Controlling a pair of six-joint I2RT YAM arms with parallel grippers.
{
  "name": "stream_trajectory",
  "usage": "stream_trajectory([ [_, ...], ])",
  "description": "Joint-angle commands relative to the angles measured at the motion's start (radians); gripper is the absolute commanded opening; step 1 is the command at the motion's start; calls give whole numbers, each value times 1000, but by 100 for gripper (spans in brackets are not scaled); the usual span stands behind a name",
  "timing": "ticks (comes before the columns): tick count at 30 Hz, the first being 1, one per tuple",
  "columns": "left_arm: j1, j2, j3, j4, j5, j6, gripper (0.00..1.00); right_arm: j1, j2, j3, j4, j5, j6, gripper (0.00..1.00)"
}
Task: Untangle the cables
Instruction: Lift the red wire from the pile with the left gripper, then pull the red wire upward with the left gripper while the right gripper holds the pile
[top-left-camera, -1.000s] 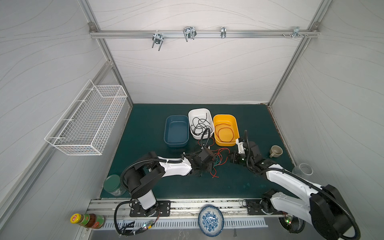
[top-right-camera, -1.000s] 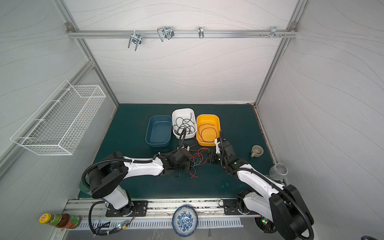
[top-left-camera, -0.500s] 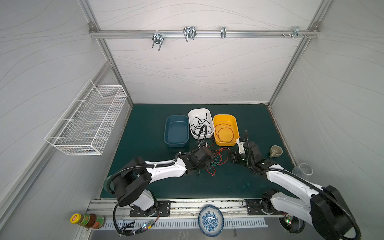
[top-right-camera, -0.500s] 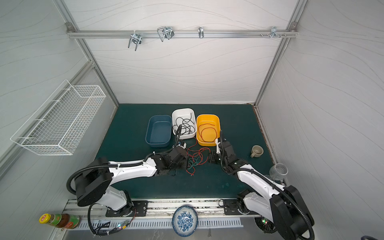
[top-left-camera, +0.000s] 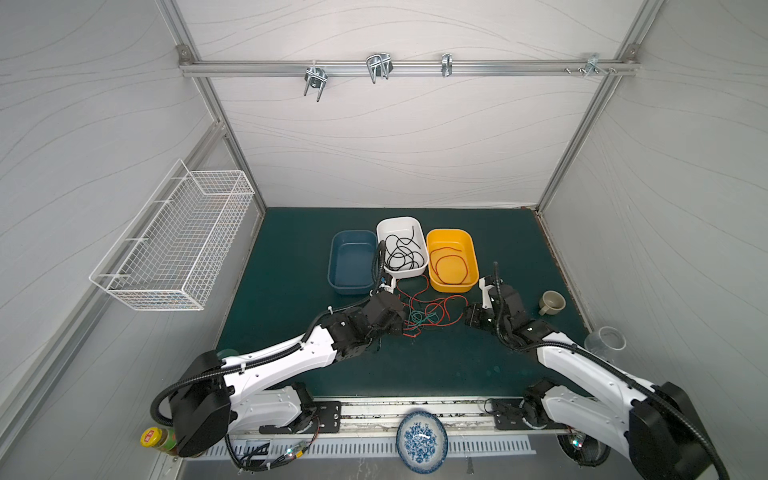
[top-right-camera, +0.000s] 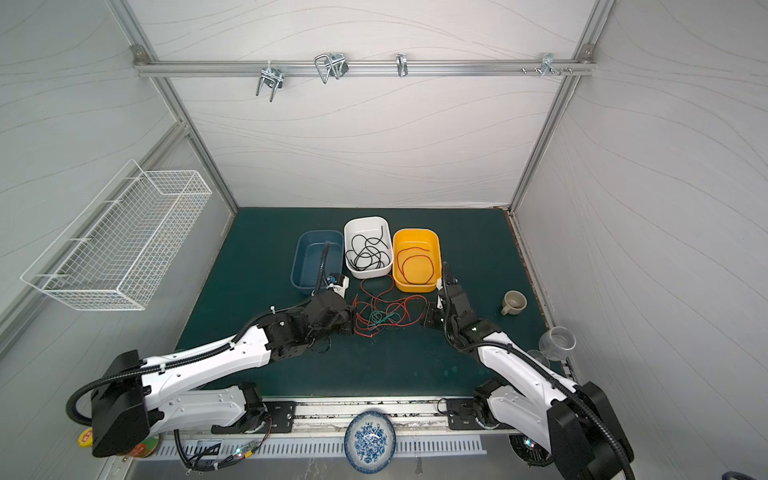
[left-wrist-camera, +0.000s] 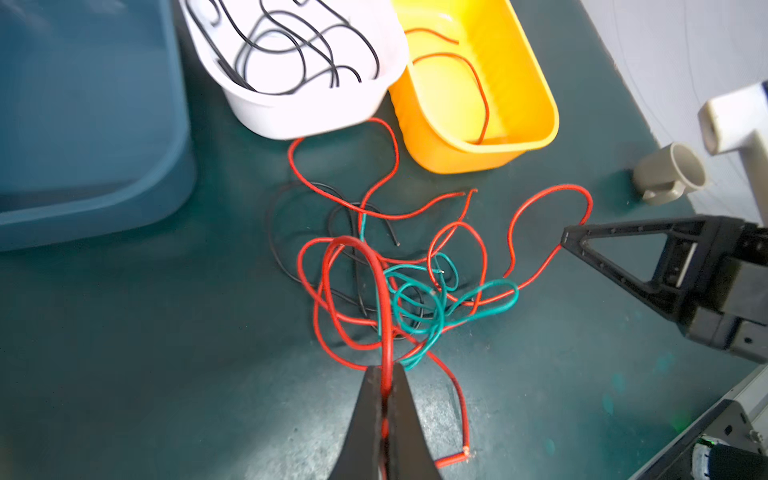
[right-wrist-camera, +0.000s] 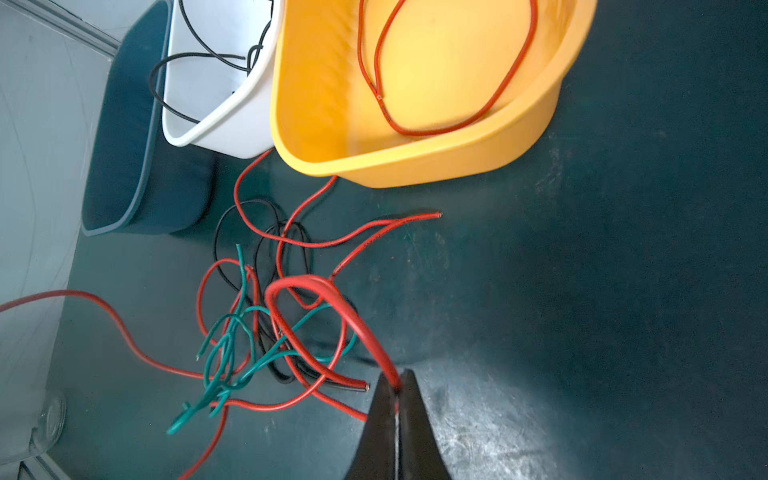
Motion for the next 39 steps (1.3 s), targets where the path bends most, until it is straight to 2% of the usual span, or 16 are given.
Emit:
stream_trajectory([
  [1, 9, -58, 60, -58, -22, 15, 0, 5, 7, 0, -21, 22, 15, 0],
  [12, 18, -216, 316, -304, -120, 99, 0, 5, 39, 13, -34, 27, 15, 0],
  [16, 30, -250, 390, -388, -125, 127, 0, 1, 61, 21, -44, 29, 18, 0],
  [29, 47, -281, 524, -520, -157, 199, 0, -4, 87, 27, -56, 36, 22, 0],
  [39, 49, -252, 676, -599, -147, 209, 0, -21, 167, 57, -84, 34, 25, 0],
])
